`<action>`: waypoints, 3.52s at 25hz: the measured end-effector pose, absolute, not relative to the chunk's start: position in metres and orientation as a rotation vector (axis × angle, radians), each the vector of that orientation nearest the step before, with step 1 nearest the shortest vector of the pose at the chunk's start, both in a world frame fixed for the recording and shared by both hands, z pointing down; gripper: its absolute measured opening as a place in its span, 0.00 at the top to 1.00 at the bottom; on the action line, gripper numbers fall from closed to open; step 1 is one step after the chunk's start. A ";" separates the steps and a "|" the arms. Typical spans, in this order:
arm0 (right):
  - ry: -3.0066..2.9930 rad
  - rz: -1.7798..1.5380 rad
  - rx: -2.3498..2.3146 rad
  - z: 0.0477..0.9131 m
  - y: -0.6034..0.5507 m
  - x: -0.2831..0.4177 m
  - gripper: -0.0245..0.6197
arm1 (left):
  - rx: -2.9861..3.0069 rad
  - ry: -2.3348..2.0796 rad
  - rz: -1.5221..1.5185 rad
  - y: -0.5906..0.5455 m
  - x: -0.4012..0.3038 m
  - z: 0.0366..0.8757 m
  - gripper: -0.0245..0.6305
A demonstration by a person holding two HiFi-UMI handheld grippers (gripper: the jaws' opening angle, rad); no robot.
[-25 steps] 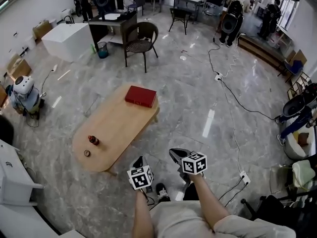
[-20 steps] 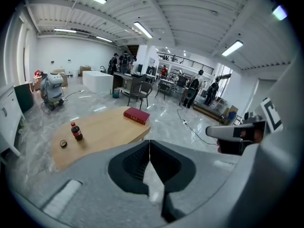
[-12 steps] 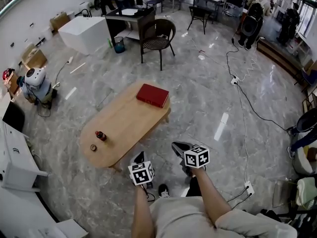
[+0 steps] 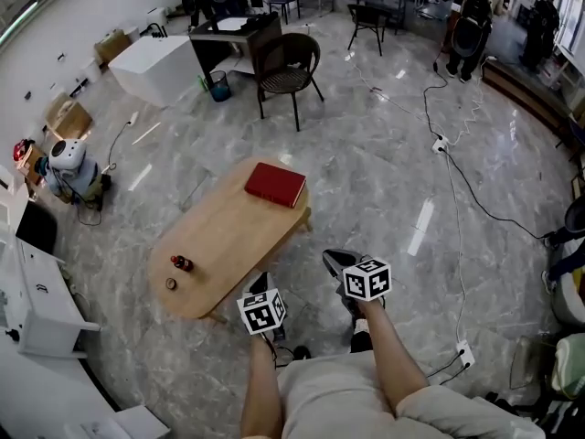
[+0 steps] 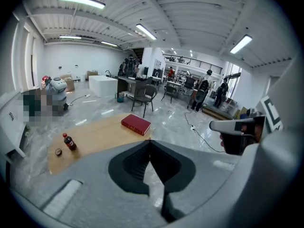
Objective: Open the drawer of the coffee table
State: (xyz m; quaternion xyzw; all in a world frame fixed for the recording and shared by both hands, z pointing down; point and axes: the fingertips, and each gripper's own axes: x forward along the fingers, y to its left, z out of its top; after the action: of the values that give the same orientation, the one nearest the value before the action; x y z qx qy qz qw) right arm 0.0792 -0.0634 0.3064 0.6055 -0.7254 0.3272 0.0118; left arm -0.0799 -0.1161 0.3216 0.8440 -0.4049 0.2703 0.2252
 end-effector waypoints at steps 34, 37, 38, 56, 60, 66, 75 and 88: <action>-2.252 0.836 1.539 0.383 -0.074 0.216 0.94 | 2.021 -1.479 0.644 -0.095 0.007 0.369 0.95; -2.175 0.851 1.613 0.387 -0.098 0.235 0.94 | 2.054 -1.443 0.662 -0.110 0.018 0.370 0.95; -2.170 0.844 1.616 0.387 -0.106 0.237 0.94 | 2.065 -1.438 0.663 -0.117 0.019 0.370 0.95; -2.178 0.785 1.507 0.427 -0.223 0.187 0.94 | 1.992 -1.407 0.634 -0.215 -0.040 0.432 0.95; -2.174 0.777 1.506 0.434 -0.243 0.177 0.94 | 1.970 -1.405 0.633 -0.231 -0.052 0.443 0.95; -2.174 0.748 1.490 0.447 -0.264 0.178 0.94 | 1.945 -1.406 0.626 -0.239 -0.052 0.460 0.95; -2.205 0.795 1.515 0.492 -0.294 0.183 0.94 | 1.860 -1.493 0.590 -0.244 -0.042 0.512 0.95; -2.379 0.565 1.431 0.616 -0.313 0.220 0.94 | 1.912 -1.717 0.425 -0.264 -0.004 0.624 0.95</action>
State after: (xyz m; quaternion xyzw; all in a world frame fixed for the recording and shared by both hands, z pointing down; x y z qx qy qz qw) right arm 0.2200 -0.3134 0.6156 0.4992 -0.8296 0.1972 0.1537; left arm -0.0042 -0.2641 0.6240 0.7078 -0.6356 0.1573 0.2650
